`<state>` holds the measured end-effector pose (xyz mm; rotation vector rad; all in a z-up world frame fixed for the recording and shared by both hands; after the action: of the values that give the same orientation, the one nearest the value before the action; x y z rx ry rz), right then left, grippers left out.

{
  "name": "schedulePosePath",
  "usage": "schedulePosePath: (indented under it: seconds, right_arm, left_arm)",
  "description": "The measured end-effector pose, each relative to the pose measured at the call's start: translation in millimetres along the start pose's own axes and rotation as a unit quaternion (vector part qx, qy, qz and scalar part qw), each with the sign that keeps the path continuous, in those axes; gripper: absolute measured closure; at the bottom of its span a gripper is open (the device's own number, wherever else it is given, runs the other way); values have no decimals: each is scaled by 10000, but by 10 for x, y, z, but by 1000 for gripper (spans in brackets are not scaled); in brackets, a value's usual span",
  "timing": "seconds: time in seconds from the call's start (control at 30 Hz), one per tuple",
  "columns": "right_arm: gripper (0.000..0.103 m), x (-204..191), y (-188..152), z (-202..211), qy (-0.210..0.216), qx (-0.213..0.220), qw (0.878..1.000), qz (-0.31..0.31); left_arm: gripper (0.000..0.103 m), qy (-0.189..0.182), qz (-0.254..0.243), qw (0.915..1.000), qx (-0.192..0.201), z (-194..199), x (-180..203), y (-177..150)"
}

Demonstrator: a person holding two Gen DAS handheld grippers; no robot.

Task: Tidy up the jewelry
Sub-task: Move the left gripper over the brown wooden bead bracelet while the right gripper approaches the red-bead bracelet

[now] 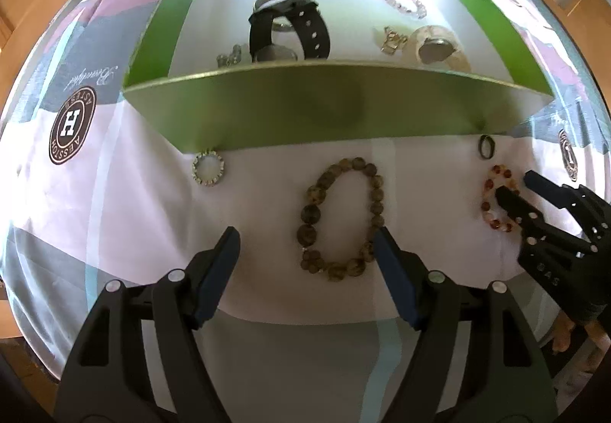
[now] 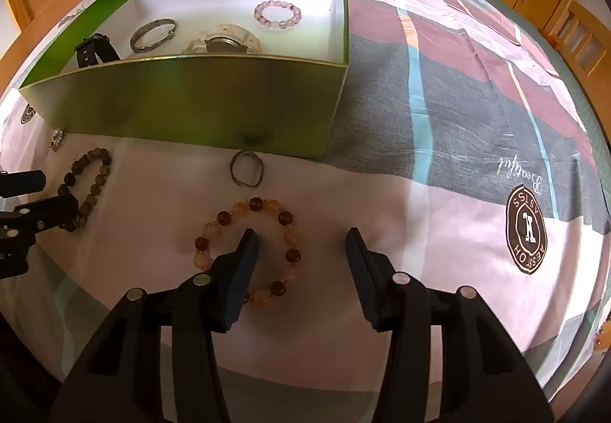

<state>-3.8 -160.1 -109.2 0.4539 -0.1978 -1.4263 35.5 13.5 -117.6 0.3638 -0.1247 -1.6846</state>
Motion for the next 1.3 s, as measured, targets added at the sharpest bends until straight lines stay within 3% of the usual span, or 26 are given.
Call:
schedulePosePath:
  seconds: [1.3]
  right_arm:
    - [52, 12, -36, 2, -17, 22, 10000, -6]
  left_arm:
    - [13, 316, -276, 9991, -89, -171, 172, 49]
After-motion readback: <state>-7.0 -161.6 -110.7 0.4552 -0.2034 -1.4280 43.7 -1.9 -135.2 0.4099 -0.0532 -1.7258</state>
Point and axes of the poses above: each gripper's, at about its wrist camera, not at the fingertips, and z roughly against the way its jaws point, x to its right, y to its top, the point moved 3 cm from there along -z, roughly the way its jaws point, and after that the axes turned 14 degrees about y, right-handed, at the moved point
